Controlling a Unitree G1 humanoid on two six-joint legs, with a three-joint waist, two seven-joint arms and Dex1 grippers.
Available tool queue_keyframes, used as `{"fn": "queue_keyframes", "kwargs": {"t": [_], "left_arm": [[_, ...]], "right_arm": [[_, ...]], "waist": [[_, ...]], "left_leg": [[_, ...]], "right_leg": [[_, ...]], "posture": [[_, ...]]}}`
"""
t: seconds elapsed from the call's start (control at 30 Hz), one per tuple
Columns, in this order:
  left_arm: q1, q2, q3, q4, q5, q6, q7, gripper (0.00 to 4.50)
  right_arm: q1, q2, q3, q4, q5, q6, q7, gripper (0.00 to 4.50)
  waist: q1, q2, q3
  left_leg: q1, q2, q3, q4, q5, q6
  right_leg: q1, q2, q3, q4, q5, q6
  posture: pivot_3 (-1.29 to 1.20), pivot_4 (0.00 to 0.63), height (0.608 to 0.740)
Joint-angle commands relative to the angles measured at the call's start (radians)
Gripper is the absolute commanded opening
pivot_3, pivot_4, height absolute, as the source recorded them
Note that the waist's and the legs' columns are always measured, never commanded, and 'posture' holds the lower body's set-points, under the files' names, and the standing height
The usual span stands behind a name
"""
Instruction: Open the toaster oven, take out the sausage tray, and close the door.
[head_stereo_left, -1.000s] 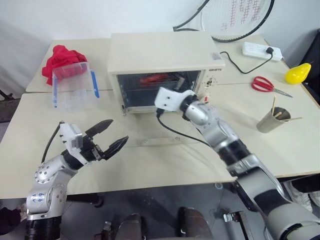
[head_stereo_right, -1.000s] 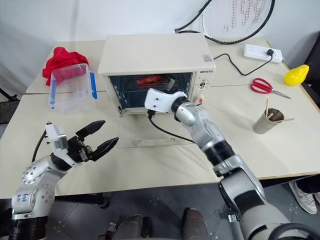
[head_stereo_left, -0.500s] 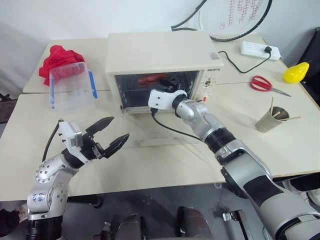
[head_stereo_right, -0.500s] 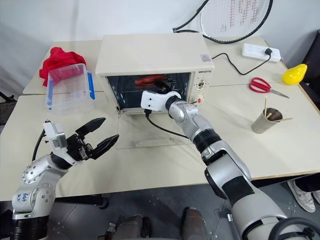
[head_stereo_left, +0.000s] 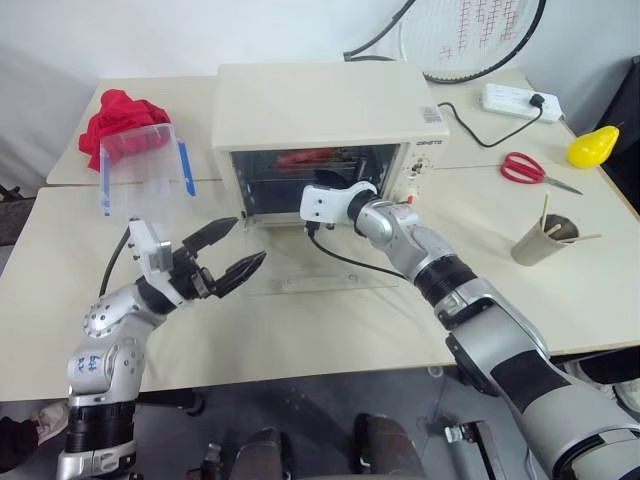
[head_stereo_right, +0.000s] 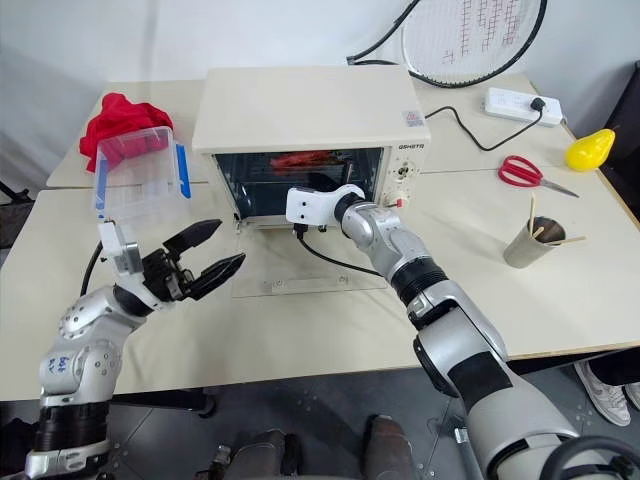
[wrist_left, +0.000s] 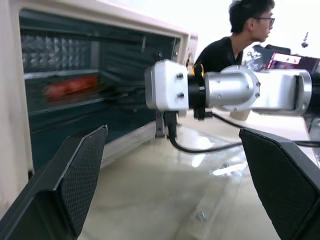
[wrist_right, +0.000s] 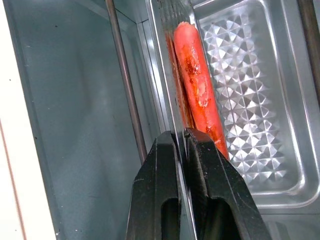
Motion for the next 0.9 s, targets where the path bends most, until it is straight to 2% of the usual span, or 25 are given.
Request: {"fn": "queue_keyframes", "kwargs": {"t": [0.03,0.6,0.73,0.9], "left_arm": [[-0.103,0.006,0.005,0.079,-0.015,-0.010,-0.019,4.50],[-0.329,0.049,0.008,0.323,-0.009,0.058,-0.097,4.50],[-0.358,0.053,0.002,0.365,0.009,0.042,-0.115,4.50],[-0.376,0.052,0.002,0.395,0.024,0.031,-0.126,4.50]], "right_arm": [[-0.044,-0.009,-0.034,-0.087,0.027,-0.038,0.000,0.01],[0.016,-0.047,-0.027,-0.246,0.020,-0.066,0.121,0.01],[0.020,-0.051,-0.029,-0.266,0.016,-0.061,0.140,0.01],[0.078,-0.068,-0.029,-0.385,0.025,-0.040,0.208,0.01]], "waist": [[0.000,0.000,0.000],[-0.023,0.000,0.000],[-0.024,0.000,0.000],[-0.024,0.000,0.000]], "left_leg": [[-0.001,0.000,0.000,0.000,0.000,0.000],[-0.003,-0.001,-0.007,-0.002,0.000,0.000],[-0.003,-0.001,-0.007,-0.002,0.000,0.000],[-0.003,-0.001,-0.007,-0.002,0.000,0.000]], "right_leg": [[0.000,0.000,0.000,-0.001,0.000,0.000],[-0.001,0.001,-0.004,0.000,0.000,0.000],[-0.001,0.001,-0.004,0.000,0.000,0.000],[-0.001,0.001,-0.005,0.001,0.000,0.000]], "posture": [[0.00,0.150,0.740],[0.00,0.150,0.740],[0.00,0.150,0.740],[0.00,0.150,0.740]]}}
